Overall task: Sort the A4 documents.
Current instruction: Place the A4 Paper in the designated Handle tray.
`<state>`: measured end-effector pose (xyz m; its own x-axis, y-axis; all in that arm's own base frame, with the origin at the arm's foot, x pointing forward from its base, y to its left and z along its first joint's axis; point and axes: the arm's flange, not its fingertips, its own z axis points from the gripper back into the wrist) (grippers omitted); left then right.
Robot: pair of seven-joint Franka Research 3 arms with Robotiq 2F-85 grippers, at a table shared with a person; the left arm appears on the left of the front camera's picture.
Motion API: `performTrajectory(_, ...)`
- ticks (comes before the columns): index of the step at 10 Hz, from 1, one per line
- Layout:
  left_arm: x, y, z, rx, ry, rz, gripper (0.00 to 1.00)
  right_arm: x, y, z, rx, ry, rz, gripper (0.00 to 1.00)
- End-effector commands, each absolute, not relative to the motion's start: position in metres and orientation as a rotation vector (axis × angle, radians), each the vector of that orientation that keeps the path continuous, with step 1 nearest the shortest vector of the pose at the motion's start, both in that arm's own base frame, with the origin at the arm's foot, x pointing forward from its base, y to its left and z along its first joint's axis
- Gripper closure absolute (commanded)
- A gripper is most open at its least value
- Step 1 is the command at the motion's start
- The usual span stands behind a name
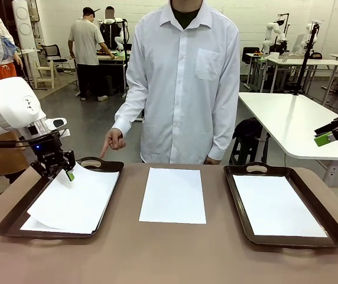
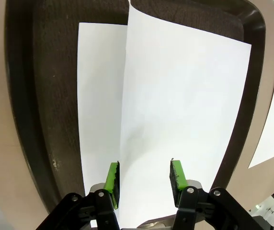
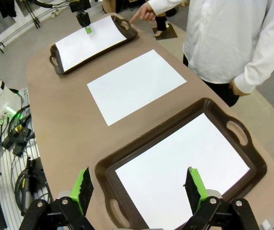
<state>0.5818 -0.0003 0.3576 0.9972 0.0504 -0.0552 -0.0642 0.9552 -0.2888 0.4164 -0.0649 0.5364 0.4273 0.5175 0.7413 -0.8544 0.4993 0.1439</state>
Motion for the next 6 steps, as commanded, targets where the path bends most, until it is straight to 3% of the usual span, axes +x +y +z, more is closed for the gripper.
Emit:
performTrajectory(1, 0.5715, -0.0007, 0.3641, -0.259, 0.013, 0.090, 0.21, 0.4161, -0.0640, 0.5347, 0.559, -0.693, 0.925, 0.00)
performTrajectory(2, 0.5695, -0.0005, 0.3662, -0.257, 0.006, 0.090, 0.28, 0.4161, -0.0640, 0.5347, 0.559, -0.693, 0.925, 0.00)
performTrajectory(3, 0.5684, -0.0015, 0.3677, -0.254, 0.005, 0.088, 0.02, 0.4161, -0.0640, 0.5347, 0.559, -0.693, 0.925, 0.00)
performTrajectory(4, 0.5677, 0.0005, 0.3685, -0.248, 0.006, 0.087, 0.08, 0.4161, -0.0640, 0.5347, 0.559, -0.693, 0.925, 0.00)
performTrajectory(5, 0.5659, 0.0020, 0.3699, -0.246, 0.001, 0.096, 0.00, 0.4161, -0.0640, 0.5347, 0.559, -0.693, 0.925, 0.00)
performTrajectory(6, 0.5642, 0.0025, 0.3709, -0.251, -0.010, 0.097, 0.00, 0.4161, -0.0640, 0.5347, 0.559, -0.693, 0.925, 0.00)
